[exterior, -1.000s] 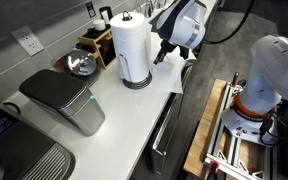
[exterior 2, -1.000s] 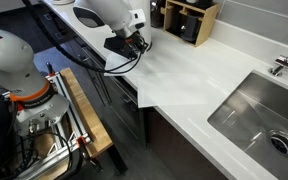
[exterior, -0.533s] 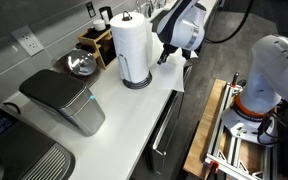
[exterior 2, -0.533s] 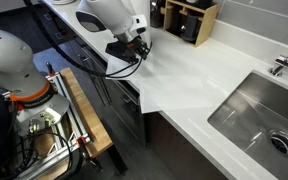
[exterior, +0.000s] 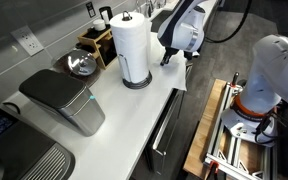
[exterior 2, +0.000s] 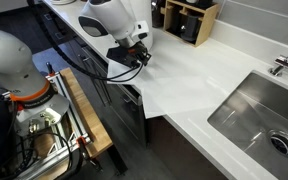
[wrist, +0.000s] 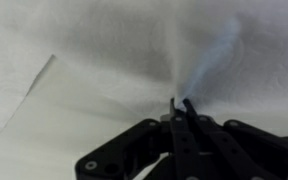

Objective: Pluck a paper towel from the roll

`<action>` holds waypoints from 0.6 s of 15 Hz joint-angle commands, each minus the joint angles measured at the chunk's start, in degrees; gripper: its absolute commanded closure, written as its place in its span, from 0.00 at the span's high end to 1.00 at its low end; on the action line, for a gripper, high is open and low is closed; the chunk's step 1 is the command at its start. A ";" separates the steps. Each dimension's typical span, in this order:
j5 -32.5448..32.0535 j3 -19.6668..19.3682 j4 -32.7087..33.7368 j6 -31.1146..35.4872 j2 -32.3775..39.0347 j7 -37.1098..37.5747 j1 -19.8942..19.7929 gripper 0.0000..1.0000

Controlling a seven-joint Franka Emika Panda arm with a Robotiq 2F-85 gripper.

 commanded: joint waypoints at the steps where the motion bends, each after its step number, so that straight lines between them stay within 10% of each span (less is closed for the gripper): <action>1: -3.03 0.92 0.03 0.64 1.04 1.21 -1.39 0.06; 9: -9.60 2.82 -1.49 1.85 -4.65 4.66 -3.91 0.06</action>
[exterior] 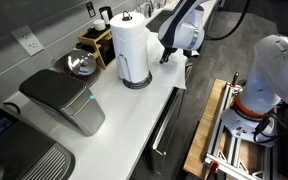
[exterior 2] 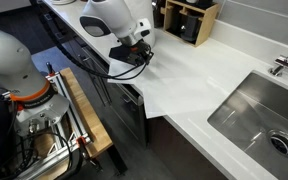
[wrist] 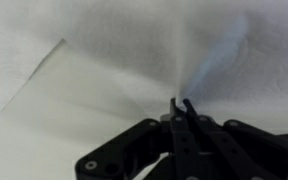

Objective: Pluck a paper towel from the roll

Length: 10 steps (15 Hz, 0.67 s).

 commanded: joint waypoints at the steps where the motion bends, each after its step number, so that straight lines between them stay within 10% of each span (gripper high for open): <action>1: -3.70 2.19 -1.93 2.12 -5.50 2.95 -1.91 0.06; 10: -5.60 15.88 -1.47 6.50 -13.81 4.25 -14.59 0.06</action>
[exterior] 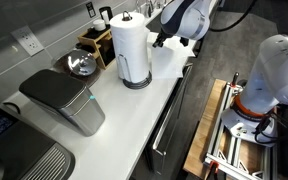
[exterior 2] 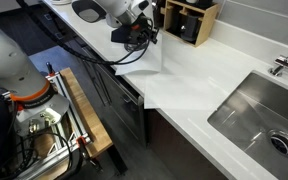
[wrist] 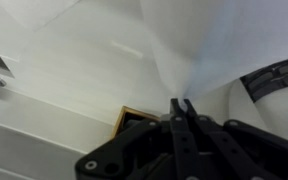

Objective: Pluck a paper towel from the roll

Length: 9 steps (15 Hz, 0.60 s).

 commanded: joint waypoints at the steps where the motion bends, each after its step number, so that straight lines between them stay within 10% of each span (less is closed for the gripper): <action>1: -1.35 7.41 -1.36 1.68 -4.21 1.78 -7.28 0.06; 6: -0.57 16.97 -0.95 2.35 -8.30 2.77 -15.96 0.06; 8: -13.54 17.01 -1.81 2.25 -9.57 12.49 -18.46 0.07; 9: -7.21 15.55 0.08 1.88 -7.45 7.20 -15.63 0.07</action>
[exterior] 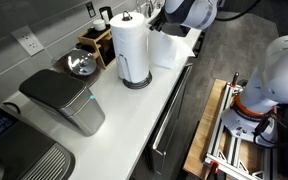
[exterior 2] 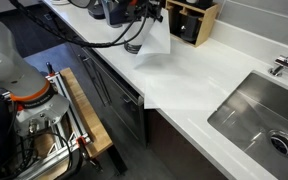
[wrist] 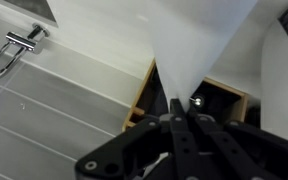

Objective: Pluck a paper towel from the roll

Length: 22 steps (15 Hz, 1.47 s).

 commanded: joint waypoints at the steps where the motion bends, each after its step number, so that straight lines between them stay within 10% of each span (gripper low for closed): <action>1: -2.83 0.42 -0.05 0.00 -0.52 2.46 -0.99 0.07; 10: -3.56 1.97 1.50 4.84 2.24 5.09 -4.77 0.07; 13: -18.96 0.98 2.91 8.59 5.61 19.37 -10.13 0.06; 22: -7.46 6.10 9.36 11.06 17.72 12.08 -22.66 0.07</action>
